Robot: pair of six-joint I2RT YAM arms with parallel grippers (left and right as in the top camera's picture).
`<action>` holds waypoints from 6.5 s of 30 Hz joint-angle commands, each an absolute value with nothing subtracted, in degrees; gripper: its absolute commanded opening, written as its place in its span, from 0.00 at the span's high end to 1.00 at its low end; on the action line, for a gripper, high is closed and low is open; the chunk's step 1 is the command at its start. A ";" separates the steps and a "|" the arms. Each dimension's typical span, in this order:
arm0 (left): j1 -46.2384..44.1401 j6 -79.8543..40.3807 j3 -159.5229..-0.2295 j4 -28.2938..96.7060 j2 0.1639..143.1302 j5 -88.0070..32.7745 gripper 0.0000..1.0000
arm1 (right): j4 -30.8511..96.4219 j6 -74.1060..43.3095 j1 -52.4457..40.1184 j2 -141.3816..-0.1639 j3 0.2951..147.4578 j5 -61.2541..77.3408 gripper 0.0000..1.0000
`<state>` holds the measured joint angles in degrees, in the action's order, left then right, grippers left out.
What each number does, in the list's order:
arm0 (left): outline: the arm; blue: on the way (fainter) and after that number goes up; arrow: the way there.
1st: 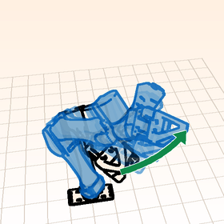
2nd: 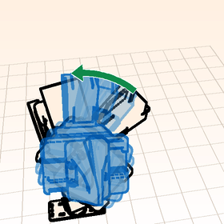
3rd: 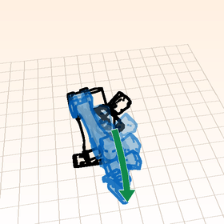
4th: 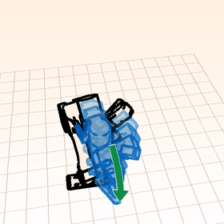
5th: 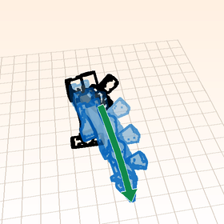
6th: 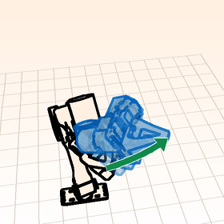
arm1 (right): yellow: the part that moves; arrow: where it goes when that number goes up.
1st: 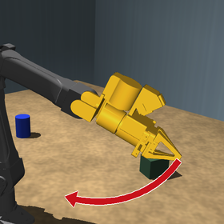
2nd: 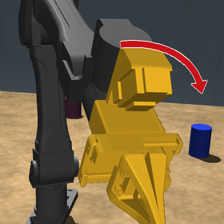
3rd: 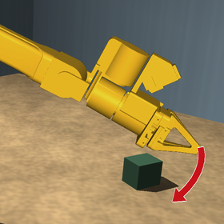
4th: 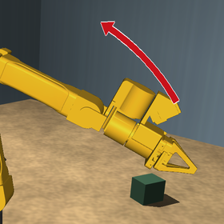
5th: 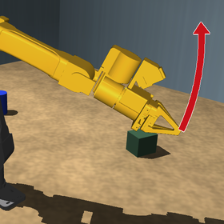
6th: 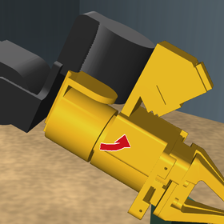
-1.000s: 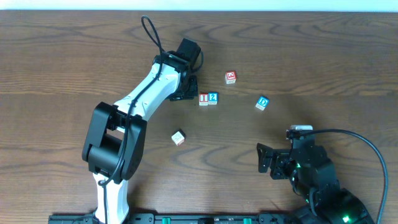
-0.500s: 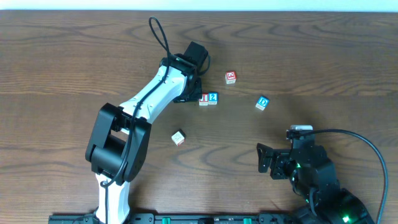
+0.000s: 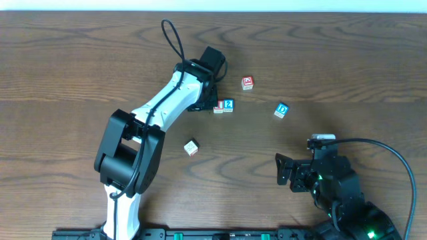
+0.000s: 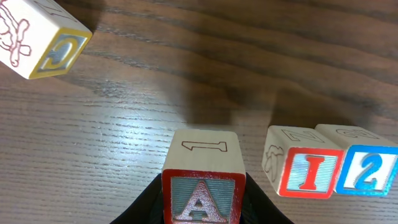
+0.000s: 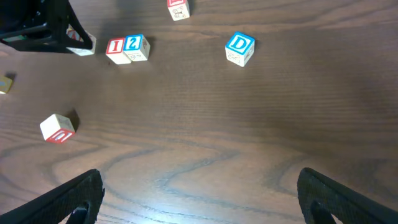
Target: Spell out Ai2
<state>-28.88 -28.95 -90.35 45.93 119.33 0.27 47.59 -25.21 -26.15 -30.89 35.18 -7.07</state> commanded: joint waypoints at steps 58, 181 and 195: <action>-30.41 -29.95 -90.78 43.97 123.26 0.45 0.76 | 47.64 -25.67 -25.89 -30.76 35.14 -7.05 0.01; -28.47 -28.27 -92.49 39.27 121.25 12.23 0.75 | 47.64 -25.67 -25.89 -30.76 35.14 -7.05 0.01; -28.40 -28.34 -92.53 40.36 120.16 12.45 0.91 | 47.64 -25.67 -25.89 -30.76 35.14 -7.05 0.01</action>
<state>-28.88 -28.49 -90.72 40.05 122.43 11.07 47.59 -25.21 -26.15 -30.89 35.18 -7.07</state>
